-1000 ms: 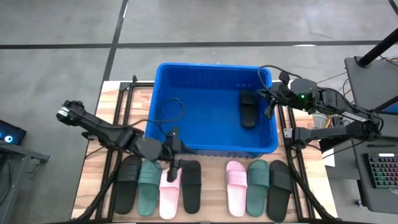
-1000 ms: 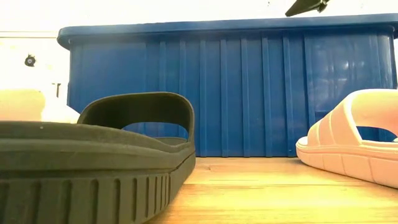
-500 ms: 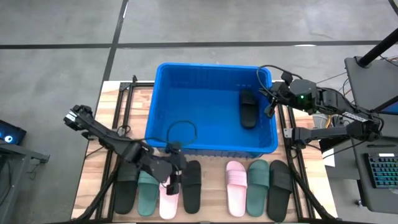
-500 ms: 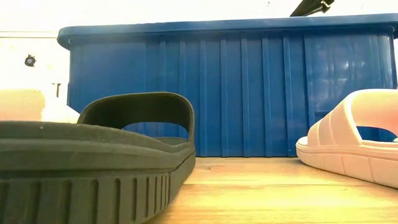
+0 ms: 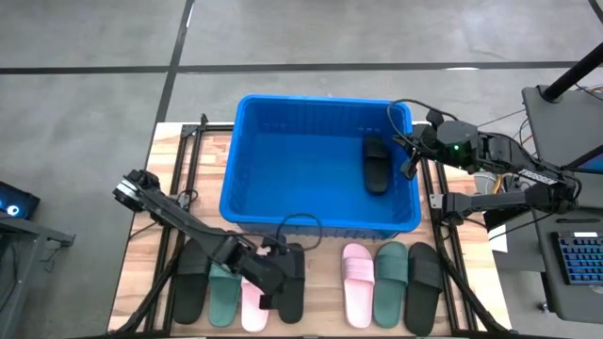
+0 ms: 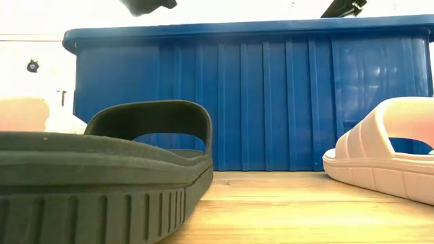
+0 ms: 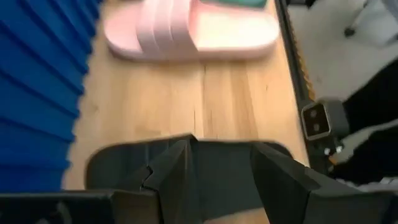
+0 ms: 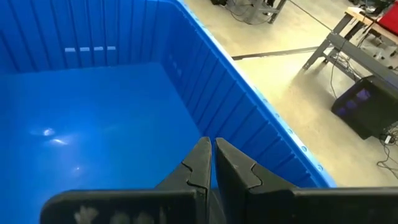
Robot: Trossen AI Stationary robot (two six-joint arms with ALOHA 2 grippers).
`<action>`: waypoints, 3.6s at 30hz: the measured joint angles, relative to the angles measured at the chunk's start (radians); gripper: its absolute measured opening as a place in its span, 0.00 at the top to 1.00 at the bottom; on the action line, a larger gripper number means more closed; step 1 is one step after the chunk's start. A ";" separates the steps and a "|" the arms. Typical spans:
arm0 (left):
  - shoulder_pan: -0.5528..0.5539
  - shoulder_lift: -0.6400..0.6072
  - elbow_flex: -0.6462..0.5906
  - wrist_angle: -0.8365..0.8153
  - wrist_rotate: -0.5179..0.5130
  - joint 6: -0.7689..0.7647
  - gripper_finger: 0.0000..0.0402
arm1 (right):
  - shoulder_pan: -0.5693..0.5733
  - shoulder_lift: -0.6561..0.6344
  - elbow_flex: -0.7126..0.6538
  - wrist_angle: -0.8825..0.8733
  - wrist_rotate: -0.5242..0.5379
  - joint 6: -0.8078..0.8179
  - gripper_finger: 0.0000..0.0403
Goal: Pick and place slides into bin
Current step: Put the middle black slide into the blue bin
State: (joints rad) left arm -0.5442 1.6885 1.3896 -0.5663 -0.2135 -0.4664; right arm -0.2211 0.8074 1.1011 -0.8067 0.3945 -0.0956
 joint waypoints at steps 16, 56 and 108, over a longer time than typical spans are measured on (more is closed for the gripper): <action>-0.036 0.161 0.021 -0.055 -0.099 0.034 0.60 | 0.000 0.000 -0.025 -0.007 0.000 0.036 0.97; -0.024 0.237 -0.010 -0.113 -0.304 -0.059 0.87 | 0.000 0.000 -0.026 -0.005 0.000 0.044 0.97; 0.023 -0.184 0.046 0.283 -0.375 0.260 1.00 | 0.000 0.000 -0.026 0.004 -0.001 0.062 0.97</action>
State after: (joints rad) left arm -0.5214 1.5043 1.4357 -0.2833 -0.5881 -0.2061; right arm -0.2207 0.8074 1.0752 -0.8024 0.3939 -0.0338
